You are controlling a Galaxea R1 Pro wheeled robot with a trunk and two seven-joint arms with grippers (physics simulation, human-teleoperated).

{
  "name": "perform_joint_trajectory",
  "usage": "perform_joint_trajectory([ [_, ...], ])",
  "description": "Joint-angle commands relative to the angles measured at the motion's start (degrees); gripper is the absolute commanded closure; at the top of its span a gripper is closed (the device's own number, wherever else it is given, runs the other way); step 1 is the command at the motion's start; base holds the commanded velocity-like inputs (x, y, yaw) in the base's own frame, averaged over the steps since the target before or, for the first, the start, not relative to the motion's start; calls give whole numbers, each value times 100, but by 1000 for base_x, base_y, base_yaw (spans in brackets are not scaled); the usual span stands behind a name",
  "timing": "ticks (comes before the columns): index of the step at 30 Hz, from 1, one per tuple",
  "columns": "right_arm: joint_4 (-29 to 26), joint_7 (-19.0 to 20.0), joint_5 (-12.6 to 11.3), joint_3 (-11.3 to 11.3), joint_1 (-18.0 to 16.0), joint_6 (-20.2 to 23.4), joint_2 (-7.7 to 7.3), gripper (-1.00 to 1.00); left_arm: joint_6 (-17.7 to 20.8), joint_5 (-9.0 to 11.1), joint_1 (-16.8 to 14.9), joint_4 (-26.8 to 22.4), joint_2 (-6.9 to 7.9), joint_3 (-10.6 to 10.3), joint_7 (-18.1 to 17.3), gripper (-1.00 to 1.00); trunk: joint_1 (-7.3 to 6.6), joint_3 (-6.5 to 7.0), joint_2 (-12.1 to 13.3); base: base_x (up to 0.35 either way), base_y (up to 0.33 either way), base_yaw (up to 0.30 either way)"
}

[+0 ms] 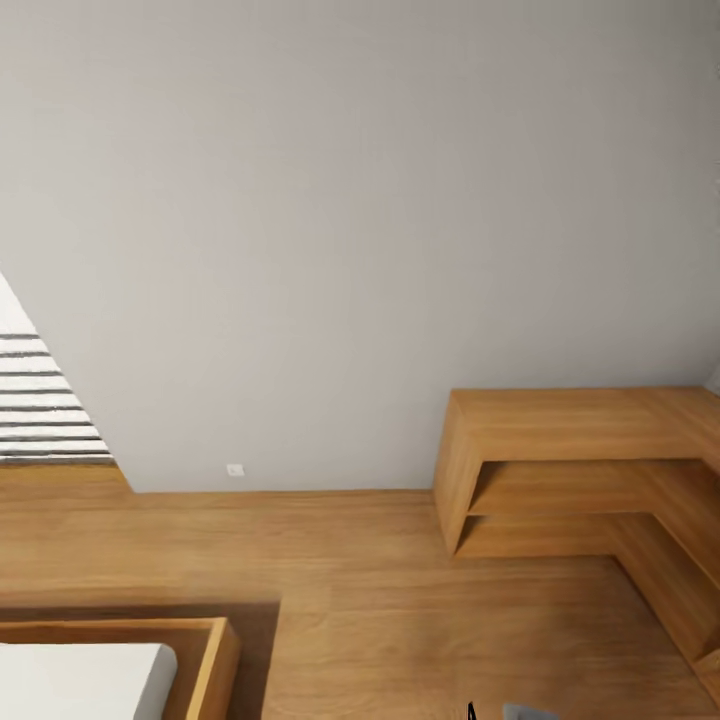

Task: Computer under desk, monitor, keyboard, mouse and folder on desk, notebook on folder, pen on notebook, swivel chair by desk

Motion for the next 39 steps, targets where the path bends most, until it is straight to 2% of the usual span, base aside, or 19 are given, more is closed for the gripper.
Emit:
perform_joint_trajectory([
  [1,11,-20,-36,50,-7,-18,3,-100,-18,-61,-4,1,-3,24,30,-100,6,-11,-11,285,-192,-121],
  [12,11,-20,-36,50,-7,-18,3,-100,-20,-61,-4,1,-3,24,30,-100,6,15,-11,201,-156,-168],
  [39,11,-20,-36,50,-7,-18,3,-100,-27,-54,-4,9,-3,24,21,-100,6,128,-11,10,-9,-214],
])
